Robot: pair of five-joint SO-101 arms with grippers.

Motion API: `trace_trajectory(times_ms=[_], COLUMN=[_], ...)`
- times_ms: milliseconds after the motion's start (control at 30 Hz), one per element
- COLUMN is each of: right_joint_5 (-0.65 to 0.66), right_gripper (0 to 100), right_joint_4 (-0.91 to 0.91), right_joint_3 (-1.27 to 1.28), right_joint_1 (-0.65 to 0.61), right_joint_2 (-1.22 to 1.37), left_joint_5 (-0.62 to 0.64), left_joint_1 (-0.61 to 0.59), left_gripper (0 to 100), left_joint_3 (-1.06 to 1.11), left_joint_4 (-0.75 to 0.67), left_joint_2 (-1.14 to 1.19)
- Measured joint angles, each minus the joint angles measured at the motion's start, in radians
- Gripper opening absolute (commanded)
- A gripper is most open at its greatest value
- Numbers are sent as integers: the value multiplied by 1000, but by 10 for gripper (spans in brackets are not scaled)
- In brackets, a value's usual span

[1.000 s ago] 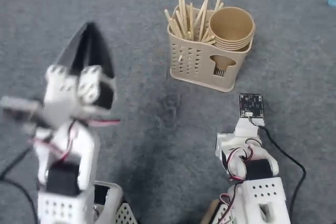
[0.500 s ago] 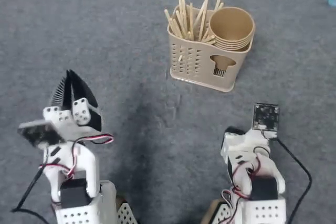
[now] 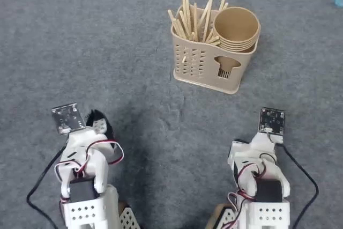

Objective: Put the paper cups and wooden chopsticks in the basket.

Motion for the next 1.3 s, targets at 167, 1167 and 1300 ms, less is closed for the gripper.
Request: trace_trajectory(times_ms=[167,1167,1300], right_joint_5=[0,0,0], right_gripper=[8,8,8], right_joint_4=[15,68,68], right_joint_3=[15,17,17], right_joint_1=[5,54,54], right_joint_2=[6,6,6], left_joint_5=[-183,-330,-330], left_joint_1=[0,-48,-48], left_gripper=[12,11,12], left_joint_3=[0,2,2], left_joint_4=[127,318,318], left_joint_2=[0,0,0])
